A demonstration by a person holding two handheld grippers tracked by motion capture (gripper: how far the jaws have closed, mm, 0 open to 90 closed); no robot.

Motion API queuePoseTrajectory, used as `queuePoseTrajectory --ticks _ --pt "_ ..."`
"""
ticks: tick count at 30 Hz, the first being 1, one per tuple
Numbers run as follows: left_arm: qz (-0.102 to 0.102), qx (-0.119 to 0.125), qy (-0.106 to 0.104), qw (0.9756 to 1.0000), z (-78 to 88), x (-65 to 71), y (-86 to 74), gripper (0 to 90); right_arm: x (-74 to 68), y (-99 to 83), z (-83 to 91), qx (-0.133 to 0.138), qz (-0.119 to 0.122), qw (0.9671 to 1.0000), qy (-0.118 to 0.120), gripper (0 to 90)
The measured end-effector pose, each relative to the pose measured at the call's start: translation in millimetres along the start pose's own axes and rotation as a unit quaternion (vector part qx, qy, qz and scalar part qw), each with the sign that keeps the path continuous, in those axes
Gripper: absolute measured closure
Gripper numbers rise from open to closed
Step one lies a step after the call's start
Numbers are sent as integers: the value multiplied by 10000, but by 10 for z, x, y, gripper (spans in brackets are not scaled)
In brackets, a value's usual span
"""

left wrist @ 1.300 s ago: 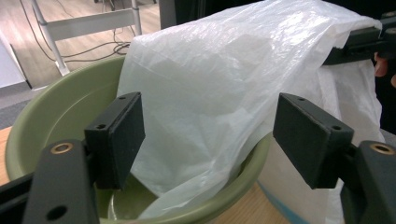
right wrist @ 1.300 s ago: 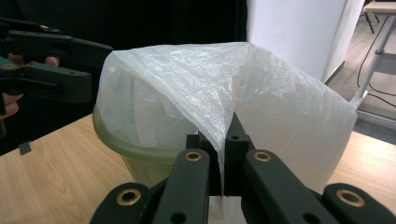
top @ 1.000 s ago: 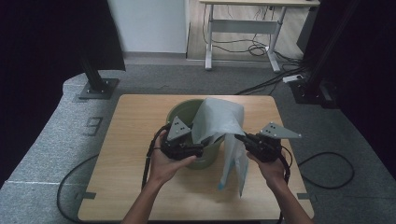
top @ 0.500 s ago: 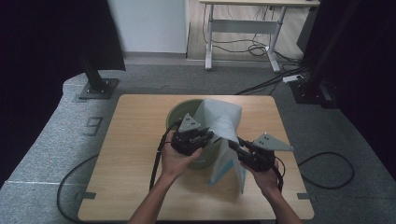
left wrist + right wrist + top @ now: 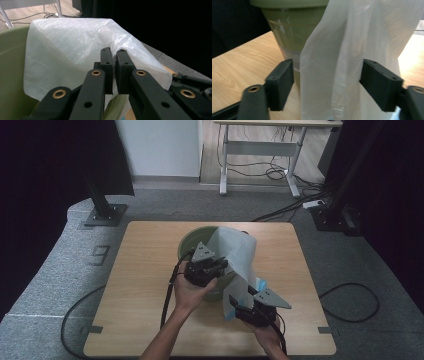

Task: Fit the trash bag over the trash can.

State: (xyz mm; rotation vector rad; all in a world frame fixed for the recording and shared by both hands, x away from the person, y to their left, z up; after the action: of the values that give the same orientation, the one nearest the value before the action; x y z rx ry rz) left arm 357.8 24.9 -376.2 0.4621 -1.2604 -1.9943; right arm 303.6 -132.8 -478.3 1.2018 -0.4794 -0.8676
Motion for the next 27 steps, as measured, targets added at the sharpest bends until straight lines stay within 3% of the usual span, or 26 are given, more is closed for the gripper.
queuePoseTrajectory --ticks 9,15,18,21,24,27 --pt "124 -4 -43 9999 5 -26 -17 820 -53 -276 -381 -484 -7 9985 -245 177" --pt "156 -8 -81 9998 7 -32 -24 821 -80 -418 -552 -714 83 9961 -519 208" --pt "163 -13 -77 9998 21 -48 -35 817 -48 -464 -571 -687 136 9959 -574 458" --pt "191 -18 -85 9998 41 -78 -51 814 17 -491 -539 -651 193 9965 -497 653" --pt "219 2 -129 9997 61 -108 -72 813 147 -496 -453 -530 128 9973 -494 808" --pt "163 -19 -129 9998 82 -128 -98 807 244 -468 -357 -423 159 9976 -526 879"
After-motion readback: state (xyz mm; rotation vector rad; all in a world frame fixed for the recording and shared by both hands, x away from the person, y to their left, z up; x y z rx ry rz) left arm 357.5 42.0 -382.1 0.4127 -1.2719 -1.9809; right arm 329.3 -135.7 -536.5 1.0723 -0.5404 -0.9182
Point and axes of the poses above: each handheld gripper's, and its own axes: z roughly backward along the jaws, y roughly out of its top, x roughly to its right, the point moved 4 cm from there along -z, roughly forward along the jaws, and after that the axes turned 5 degrees about y, right-handed, at the moved point
